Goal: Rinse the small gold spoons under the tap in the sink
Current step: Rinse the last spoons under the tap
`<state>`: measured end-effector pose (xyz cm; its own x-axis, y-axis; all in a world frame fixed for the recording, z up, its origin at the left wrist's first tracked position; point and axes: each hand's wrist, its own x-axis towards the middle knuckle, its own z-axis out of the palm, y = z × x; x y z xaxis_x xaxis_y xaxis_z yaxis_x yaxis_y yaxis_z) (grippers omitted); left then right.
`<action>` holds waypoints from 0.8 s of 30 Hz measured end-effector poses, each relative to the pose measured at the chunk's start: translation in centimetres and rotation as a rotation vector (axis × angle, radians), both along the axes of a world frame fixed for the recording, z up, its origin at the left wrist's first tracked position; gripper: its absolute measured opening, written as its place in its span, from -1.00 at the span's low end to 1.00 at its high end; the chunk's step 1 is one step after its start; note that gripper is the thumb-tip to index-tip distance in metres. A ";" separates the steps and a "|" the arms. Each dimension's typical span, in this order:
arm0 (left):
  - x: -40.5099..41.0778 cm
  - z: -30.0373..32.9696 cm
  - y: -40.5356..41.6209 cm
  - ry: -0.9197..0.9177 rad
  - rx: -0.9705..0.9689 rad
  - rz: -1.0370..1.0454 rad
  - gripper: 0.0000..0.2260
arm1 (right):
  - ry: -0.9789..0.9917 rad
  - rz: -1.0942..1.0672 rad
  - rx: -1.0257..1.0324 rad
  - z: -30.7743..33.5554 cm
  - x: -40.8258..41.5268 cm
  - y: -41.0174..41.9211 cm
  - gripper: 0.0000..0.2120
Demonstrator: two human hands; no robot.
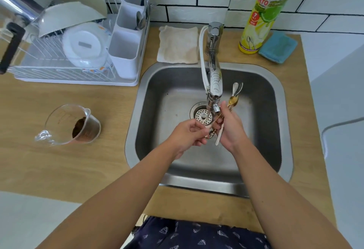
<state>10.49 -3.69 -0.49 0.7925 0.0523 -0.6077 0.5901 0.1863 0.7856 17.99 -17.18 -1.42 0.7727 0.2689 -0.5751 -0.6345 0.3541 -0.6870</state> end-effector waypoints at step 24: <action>0.3 1.1 0.8 -0.110 0.216 -0.408 -0.92 | -0.118 0.688 -0.288 0.6 0.1 -0.4 -0.62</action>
